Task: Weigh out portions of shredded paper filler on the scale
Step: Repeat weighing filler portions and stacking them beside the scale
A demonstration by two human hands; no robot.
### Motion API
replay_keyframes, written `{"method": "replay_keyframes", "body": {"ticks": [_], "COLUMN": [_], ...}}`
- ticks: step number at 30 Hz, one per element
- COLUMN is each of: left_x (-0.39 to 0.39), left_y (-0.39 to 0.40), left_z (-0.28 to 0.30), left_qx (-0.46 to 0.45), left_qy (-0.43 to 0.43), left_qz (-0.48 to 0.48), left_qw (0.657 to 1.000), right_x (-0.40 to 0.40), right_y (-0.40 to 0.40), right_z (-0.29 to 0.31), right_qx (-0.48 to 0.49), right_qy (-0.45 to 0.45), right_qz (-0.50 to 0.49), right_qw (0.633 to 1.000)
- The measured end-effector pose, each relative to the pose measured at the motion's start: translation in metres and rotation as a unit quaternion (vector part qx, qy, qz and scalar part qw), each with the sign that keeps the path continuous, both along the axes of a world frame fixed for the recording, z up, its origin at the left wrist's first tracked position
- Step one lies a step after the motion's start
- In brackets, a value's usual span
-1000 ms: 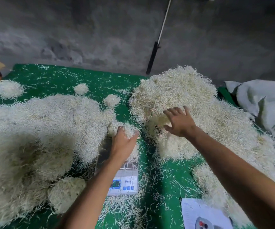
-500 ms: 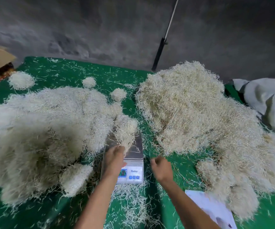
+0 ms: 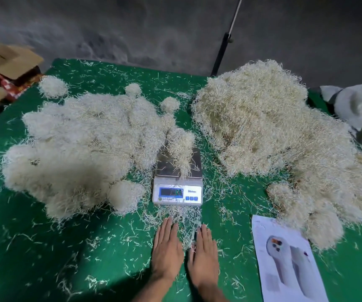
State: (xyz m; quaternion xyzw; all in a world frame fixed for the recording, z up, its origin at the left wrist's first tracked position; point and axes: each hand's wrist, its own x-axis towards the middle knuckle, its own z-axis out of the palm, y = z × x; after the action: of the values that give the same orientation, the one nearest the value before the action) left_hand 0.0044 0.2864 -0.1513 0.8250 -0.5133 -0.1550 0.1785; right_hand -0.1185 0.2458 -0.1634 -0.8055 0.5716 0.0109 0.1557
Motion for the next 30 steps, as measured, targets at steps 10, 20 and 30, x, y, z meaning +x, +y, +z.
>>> {"method": "replay_keyframes", "body": {"ticks": [10,20,30], "left_x": [0.005,0.015,0.040], "left_y": [0.017,0.005,-0.039], "left_z": [-0.010,0.007,0.011], "left_qx": [0.068,0.004,-0.087], "left_qy": [-0.036,0.049,0.099], "left_qz": [-0.047,0.032,0.120], "left_qw": [0.996,0.998,0.984], "right_x": [0.005,0.006,0.116], "right_y": [0.008,-0.036,-0.236], "right_z": [0.013,0.025,0.146], "right_qx": [-0.007,-0.083,-0.043], "right_qy": [-0.047,-0.043,-0.179], "right_qz": [-0.020,0.022,0.001], "right_qw": [0.999,0.995,0.983]}}
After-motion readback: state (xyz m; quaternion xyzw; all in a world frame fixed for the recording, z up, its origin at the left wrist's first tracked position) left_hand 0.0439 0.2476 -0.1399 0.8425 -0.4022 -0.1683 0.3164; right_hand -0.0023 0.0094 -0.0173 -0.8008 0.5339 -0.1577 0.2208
